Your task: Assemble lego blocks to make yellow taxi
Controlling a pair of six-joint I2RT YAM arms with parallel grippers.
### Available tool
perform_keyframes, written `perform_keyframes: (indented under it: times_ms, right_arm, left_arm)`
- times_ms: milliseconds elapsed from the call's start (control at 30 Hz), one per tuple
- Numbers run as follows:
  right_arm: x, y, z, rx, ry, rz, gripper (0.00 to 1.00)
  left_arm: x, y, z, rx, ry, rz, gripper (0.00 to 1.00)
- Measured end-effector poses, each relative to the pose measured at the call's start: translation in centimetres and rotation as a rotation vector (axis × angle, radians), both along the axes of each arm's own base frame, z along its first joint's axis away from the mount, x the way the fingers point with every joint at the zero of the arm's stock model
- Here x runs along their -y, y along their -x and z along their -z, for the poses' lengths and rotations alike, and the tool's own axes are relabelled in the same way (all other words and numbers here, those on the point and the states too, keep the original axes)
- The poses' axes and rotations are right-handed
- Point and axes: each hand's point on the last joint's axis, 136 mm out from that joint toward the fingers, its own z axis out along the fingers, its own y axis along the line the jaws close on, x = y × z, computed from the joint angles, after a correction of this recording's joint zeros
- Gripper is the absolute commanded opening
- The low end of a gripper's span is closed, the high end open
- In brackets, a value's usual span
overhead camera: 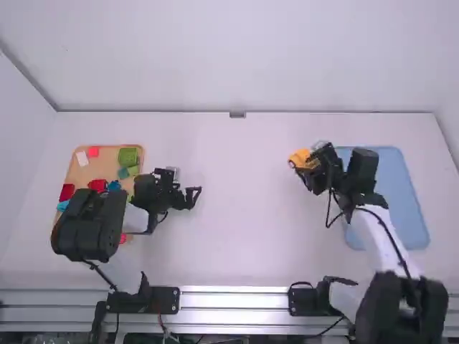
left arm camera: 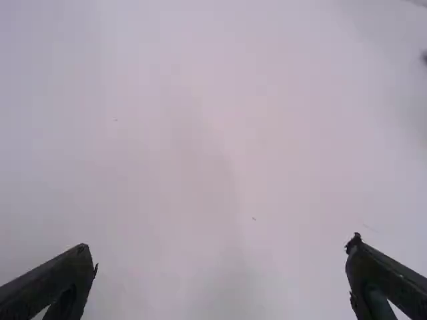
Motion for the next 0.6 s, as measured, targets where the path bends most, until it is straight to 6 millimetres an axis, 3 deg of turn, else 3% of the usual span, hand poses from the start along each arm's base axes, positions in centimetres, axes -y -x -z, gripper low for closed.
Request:
perform_keyframes:
  times_ms: [33, 133, 167, 233, 300, 400, 467, 500, 600]
  right_arm:
    - [3.1, 0.1, -1.5, 0.022, 0.046, 0.159, 0.21]
    - [7.7, 0.5, -3.2, 0.056, 0.095, 0.378, 0.24]
    - [10.8, 1.1, -3.9, 0.067, 0.112, 0.516, 0.26]
    - [13.4, 1.7, -3.6, 0.052, 0.11, 0.624, 0.27]
    - [16.6, 2.6, -1.9, -0.009, 0.097, 0.742, 0.27]
    - [19.2, 2.6, 0.8, -0.081, 0.073, 0.816, 0.27]
    - [21.2, 2.2, 4.3, -0.156, 0.041, 0.855, 0.27]
    - [21.4, 2.2, 4.9, -0.17, 0.036, 0.859, 0.27]
    - [22.3, 2.4, 9.3, -0.279, 0.001, 0.873, 0.29]
  left_arm:
    - [0.0, -0.9, 0.2, -0.04, -0.018, -0.012, 0.99]
    - [0.2, -2.2, 0.2, -0.097, -0.064, -0.022, 0.99]
    - [0.4, -2.8, 0.1, -0.127, -0.101, -0.023, 0.99]
    - [0.8, -3.2, 0.0, -0.166, -0.138, -0.031, 0.99]
    - [1.3, -3.7, -0.4, -0.206, -0.2, -0.042, 0.99]
    - [1.6, -4.0, -1.2, -0.236, -0.267, -0.067, 0.99]
    - [2.0, -4.3, -2.7, -0.255, -0.356, -0.089, 0.99]
    - [2.1, -4.3, -2.9, -0.255, -0.365, -0.091, 0.99]
    - [3.1, -4.5, -5.4, -0.251, -0.424, -0.087, 0.99]
